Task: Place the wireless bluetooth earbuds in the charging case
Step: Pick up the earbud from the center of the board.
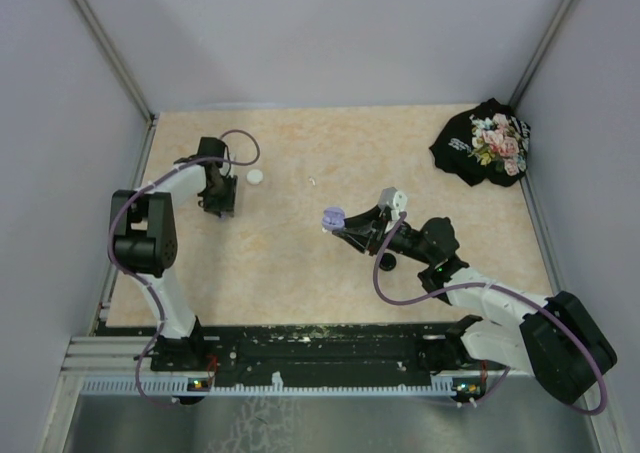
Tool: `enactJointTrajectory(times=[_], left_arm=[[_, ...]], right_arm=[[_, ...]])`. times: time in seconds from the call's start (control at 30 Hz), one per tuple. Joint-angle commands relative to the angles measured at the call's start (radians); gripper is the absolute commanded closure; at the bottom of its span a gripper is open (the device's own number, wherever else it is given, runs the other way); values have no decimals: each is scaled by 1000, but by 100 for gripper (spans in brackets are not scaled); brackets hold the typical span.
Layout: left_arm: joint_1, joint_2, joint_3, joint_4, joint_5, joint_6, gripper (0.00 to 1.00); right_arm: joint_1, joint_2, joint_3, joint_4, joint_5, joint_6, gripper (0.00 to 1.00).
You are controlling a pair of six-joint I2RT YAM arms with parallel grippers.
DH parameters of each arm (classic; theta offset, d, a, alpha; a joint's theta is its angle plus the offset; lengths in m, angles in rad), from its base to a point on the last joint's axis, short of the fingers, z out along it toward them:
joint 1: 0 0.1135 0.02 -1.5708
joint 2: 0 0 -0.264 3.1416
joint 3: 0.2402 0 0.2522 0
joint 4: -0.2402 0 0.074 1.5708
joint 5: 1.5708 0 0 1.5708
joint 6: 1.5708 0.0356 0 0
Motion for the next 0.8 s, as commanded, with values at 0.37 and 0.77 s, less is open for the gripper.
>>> enactJointTrajectory(times=[0.37, 0.77], left_arm=[[7, 21, -14, -53, -41, -26, 73], [6, 13, -27, -67, -41, -35, 81]], right_arm=[[-2, -9, 28, 32, 9, -18, 100], [-2, -14, 28, 25, 11, -18, 100]])
